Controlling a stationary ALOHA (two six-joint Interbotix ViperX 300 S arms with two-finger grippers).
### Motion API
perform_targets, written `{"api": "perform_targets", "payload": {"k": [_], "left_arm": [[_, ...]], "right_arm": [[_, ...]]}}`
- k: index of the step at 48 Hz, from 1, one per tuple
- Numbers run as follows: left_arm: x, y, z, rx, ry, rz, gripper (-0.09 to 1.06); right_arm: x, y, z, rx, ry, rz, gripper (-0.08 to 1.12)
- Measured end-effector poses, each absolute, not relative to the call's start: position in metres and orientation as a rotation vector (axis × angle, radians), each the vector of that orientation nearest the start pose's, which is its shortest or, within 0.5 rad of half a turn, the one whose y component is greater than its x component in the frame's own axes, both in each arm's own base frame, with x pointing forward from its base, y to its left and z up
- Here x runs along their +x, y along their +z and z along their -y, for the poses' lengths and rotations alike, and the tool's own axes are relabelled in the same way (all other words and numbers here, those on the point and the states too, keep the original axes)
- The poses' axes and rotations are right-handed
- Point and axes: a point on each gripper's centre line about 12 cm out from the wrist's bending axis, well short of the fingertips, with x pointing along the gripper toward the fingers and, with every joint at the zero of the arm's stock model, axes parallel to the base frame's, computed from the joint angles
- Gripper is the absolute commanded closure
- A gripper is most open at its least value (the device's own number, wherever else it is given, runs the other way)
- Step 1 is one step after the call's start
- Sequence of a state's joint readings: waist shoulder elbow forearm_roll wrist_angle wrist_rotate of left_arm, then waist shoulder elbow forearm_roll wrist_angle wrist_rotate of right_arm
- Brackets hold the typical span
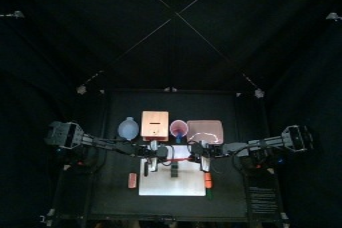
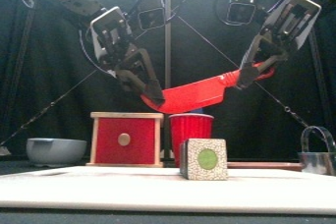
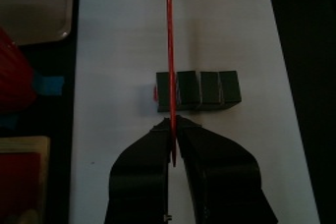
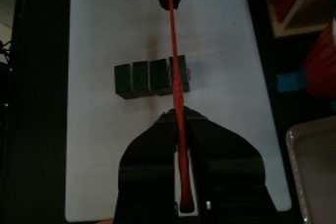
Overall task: Place sushi on board then cut the sushi with the knife then place the pieces on the plate
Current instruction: Cut the sushi into 4 pieces
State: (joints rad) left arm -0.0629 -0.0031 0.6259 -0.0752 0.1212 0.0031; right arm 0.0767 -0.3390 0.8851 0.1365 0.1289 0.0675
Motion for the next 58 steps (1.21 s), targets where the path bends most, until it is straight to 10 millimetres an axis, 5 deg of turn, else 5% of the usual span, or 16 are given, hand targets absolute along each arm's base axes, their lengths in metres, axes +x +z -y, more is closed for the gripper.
{"api": "perform_targets", "payload": {"k": [40,58], "left_arm": [[0.389,0.152,0.031,-0.050,-0.050,-0.801,0.50],[0.390,0.145,0.032,-0.082,-0.041,-0.819,0.50]], "right_arm": [[0.320,0.159,-0.035,0.199,0.019,-0.872,0.76],[0.322,0.155,-0.035,0.198,0.017,-0.888,0.76]]}}
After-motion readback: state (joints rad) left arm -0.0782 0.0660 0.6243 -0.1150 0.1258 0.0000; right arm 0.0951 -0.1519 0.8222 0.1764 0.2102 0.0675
